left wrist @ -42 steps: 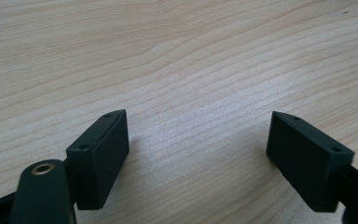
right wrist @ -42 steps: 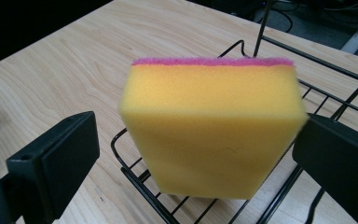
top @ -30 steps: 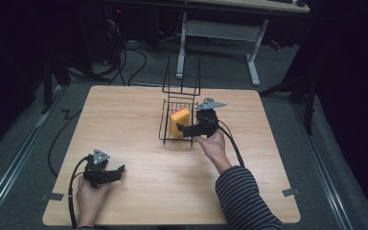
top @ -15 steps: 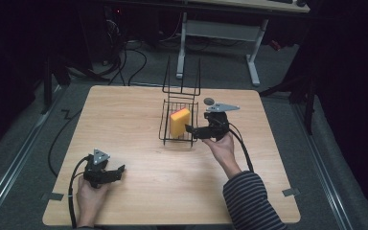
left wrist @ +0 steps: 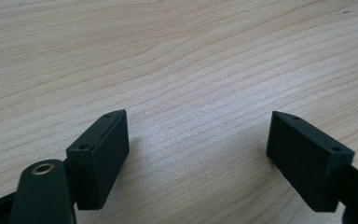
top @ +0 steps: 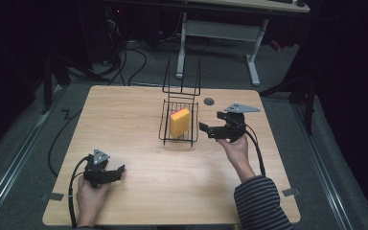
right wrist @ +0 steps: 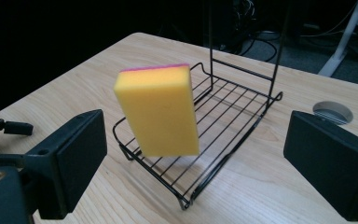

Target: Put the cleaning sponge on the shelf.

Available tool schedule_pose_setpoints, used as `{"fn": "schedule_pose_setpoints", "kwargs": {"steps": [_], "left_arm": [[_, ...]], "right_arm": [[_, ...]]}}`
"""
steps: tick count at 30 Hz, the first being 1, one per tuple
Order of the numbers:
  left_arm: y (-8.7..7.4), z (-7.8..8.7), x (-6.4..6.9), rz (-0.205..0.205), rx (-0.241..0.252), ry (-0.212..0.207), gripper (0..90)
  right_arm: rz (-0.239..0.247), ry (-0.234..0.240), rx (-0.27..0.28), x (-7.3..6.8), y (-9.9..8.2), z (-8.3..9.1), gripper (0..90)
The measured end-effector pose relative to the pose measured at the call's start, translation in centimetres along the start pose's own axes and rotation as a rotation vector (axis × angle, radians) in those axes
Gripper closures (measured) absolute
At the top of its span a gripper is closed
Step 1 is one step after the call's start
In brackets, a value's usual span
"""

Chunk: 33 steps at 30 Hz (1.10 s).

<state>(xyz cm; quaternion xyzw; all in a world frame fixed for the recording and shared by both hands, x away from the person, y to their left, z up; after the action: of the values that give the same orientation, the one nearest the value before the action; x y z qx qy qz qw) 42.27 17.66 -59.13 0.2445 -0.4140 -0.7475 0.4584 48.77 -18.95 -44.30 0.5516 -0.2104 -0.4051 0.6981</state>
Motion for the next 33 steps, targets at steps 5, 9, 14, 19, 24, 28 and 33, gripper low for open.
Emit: {"fn": "schedule_pose_setpoints", "kwargs": {"steps": [5, 9, 14, 19, 24, 28, 33], "left_arm": [[0.0, 0.0, 0.0, 0.001, 0.000, 0.000, 21.6], [0.0, 0.0, 0.0, 0.002, 0.001, 0.001, 21.6], [0.0, 0.0, 0.0, 0.001, 0.000, 0.001, 21.6], [0.0, 0.0, 0.0, 0.002, 0.001, 0.001, 21.6], [0.0, 0.0, 0.0, 0.001, 0.000, 0.001, 21.6], [0.0, 0.0, 0.0, 0.001, 0.000, 0.001, 21.6], [0.0, 0.0, 0.0, 0.001, 0.000, 0.001, 21.6]], "right_arm": [[-0.012, -0.010, -0.003, 0.7, -0.2, 1.1, 6.3], [-0.022, -0.013, 0.010, 0.9, 0.1, 2.0, 6.4], [-0.017, -0.025, 0.017, 1.3, 0.3, 3.0, 6.5], [-0.023, -0.038, 0.024, 1.7, 0.4, 3.9, 6.8], [-0.035, -0.053, 0.044, 2.4, 0.2, 4.8, 8.1], [-0.033, -0.059, 0.033, 2.6, -0.1, 5.4, 8.0], [-0.028, -0.062, 0.039, 2.5, 0.1, 6.2, 8.1]]}}
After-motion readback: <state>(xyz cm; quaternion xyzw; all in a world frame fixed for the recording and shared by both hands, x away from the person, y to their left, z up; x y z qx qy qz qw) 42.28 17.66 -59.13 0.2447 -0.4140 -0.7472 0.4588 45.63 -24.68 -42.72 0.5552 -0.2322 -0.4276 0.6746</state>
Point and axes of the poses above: each handheld gripper's, and its own axes: z roughly backward along the jaws, y roughly out of its top, x roughly to its right, the point moved 8 cm from there along -z, roughly forward along the jaws, and after that the axes turned 10 degrees about x, right-handed, at the moved point
